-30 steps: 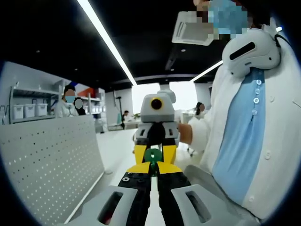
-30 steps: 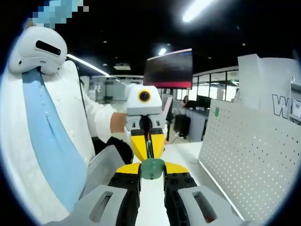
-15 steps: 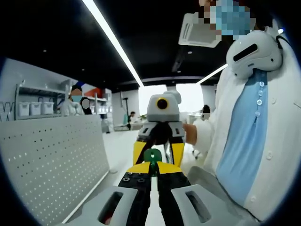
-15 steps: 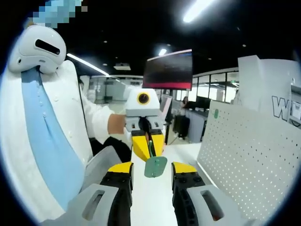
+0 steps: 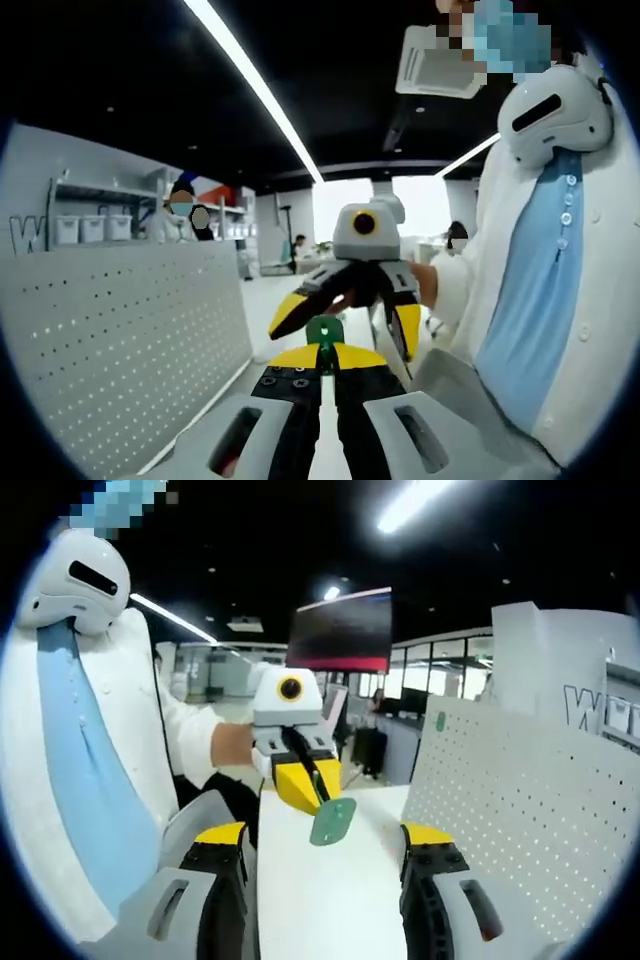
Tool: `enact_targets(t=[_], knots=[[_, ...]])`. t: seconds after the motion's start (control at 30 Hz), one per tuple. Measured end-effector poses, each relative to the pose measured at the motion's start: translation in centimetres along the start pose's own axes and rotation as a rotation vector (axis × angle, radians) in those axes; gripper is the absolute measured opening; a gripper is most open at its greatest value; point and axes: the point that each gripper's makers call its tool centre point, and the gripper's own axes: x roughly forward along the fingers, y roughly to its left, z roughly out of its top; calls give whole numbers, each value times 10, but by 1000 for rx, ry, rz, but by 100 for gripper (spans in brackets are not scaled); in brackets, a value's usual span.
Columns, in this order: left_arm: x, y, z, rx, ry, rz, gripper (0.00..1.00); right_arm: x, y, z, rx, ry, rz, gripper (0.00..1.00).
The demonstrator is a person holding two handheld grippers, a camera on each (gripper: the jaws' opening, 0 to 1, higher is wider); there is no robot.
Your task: Insert the hook assembly into the mounting plate slot until the hook locks in place.
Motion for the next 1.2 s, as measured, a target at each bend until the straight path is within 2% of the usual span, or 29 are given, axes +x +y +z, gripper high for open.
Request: enact_targets(t=[0.3,0.43,0.67,0.8,0.9,0.97,1.17,1.2], knots=[[-6,14,-3,-26,0,85,3,-4,-6,0,18,-14,-54,76],[-11,24,0,-16,-2,150,3,-8,-9,4,18,-28,-77,78],[-31,60,6,-9,-13,366,3,-13,-15,6,14,-30,-112,79],[-53,88,11,4,-21,537,3,-17,-18,8,18,-34,-125,79],[-68,106,12,-9,-38,629,3,-19,-21,9,14,-32,-138,79],[-81,121,10,-5,-30,701,3,-20,-21,11,12,-36,-143,79],[-101,149,10,13,-33,846,3,-21,-22,9,15,-31,-153,79],[-102,151,10,8,-36,853,3,-21,-23,8,15,-28,-156,80]])
